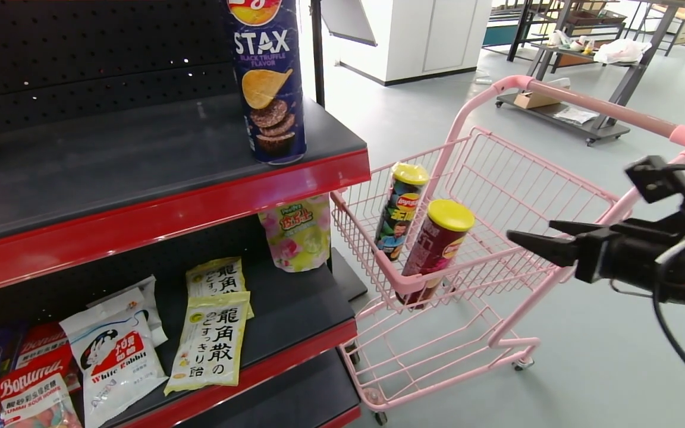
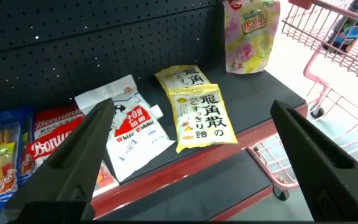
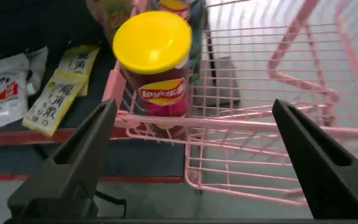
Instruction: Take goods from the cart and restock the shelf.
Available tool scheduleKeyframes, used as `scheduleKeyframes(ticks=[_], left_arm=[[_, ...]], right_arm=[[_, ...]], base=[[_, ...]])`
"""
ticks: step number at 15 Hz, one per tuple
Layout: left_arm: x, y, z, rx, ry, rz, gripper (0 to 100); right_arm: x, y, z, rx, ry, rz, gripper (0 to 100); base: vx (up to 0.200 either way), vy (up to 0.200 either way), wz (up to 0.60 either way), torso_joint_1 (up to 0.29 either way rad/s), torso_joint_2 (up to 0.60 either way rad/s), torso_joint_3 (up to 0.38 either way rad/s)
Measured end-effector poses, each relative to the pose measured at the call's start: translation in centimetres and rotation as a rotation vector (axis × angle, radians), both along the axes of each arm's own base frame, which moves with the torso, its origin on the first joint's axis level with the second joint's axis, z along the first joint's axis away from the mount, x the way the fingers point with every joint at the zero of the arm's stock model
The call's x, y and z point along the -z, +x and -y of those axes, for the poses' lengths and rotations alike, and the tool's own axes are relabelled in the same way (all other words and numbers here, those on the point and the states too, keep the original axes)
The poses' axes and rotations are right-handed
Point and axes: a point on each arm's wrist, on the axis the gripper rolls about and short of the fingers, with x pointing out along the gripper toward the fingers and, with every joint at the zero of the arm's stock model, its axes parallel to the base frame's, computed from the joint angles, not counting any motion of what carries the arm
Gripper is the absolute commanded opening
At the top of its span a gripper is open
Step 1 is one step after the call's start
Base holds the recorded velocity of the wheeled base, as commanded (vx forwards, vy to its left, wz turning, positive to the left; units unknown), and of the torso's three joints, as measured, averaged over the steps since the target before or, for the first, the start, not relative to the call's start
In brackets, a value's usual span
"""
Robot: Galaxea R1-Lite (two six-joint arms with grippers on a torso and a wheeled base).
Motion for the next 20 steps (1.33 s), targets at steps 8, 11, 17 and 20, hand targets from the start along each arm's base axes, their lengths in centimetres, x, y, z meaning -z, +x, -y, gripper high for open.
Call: scheduleKeyframes(ticks=[8, 11, 17, 20], left_arm=[[0.0, 0.0, 0.0, 0.001, 0.016, 0.001, 100], [0.0, 0.0, 0.0, 0.001, 0.027, 0.002, 100], [0.0, 0.0, 0.0, 0.001, 0.024, 0.002, 100], [0.0, 0.0, 0.0, 0.001, 0.024, 0.001, 100]], right_arm=[[4.9, 5.1, -2.9, -0.172, -0.028, -0.123, 100], [5.0, 6.1, -3.2, -0.176, -0.028, -0.122, 100], [4.5, 9.5, -4.8, -0.197, -0.022, -0.066, 100], [4.8, 10.6, -5.9, -0.221, -0.022, -0.063, 100]], base=[[0.0, 0.0, 0.0, 0.0, 0.0, 0.0], [0.0, 0.0, 0.0, 0.0, 0.0, 0.0], [0.0, 0.0, 0.0, 0.0, 0.0, 0.0], [0.0, 0.0, 0.0, 0.0, 0.0, 0.0]])
